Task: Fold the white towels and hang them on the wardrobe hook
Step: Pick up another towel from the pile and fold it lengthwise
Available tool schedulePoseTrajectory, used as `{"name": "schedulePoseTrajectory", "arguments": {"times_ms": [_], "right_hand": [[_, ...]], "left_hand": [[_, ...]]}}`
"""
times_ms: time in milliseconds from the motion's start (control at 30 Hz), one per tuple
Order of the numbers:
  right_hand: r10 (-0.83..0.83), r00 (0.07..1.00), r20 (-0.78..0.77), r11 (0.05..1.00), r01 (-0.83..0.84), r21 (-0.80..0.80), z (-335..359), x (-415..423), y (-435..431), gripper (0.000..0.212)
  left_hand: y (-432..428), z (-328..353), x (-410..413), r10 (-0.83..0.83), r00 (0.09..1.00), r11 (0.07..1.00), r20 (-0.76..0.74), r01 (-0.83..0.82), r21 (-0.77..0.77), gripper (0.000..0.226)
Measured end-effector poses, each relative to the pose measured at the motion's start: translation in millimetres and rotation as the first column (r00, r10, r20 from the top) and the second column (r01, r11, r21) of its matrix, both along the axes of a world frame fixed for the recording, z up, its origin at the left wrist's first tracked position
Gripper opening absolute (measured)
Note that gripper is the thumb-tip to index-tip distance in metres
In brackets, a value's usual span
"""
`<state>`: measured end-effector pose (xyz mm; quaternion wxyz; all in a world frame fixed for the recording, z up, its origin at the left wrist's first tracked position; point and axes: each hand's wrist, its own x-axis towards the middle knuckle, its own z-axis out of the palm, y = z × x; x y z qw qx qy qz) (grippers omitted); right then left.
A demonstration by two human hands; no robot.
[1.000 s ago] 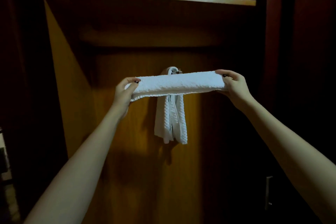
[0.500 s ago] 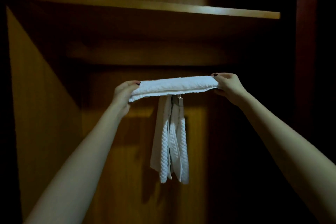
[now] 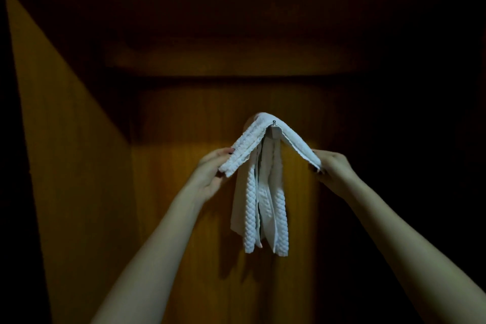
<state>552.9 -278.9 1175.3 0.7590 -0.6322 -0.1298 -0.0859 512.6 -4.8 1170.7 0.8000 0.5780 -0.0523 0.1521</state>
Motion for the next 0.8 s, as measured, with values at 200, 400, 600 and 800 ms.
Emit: {"name": "schedulePoseTrajectory", "arguments": {"times_ms": [200, 400, 600, 800], "right_hand": [[0.056, 0.995, 0.08, 0.991, -0.066, 0.12, -27, -6, 18, 0.033], [0.142, 0.98, 0.141, 0.974, -0.163, 0.155, -33, -14, 19, 0.042], [0.262, 0.963, 0.059, 0.936, -0.269, 0.226, -50, -12, 31, 0.053], [0.308, 0.951, 0.014, 0.935, -0.306, 0.178, -47, -12, 40, 0.047]], "left_hand": [[-32, -32, -10, 0.022, 0.999, 0.987, 0.026, -0.018, -0.16, 0.019], [-54, -48, -12, 0.029, 0.998, 0.958, 0.05, -0.014, -0.286, 0.021], [-87, -61, -12, 0.032, 0.999, 0.934, 0.029, -0.02, -0.357, 0.023], [-92, -56, -13, 0.077, 0.996, 0.951, 0.035, -0.063, -0.301, 0.024]]}}
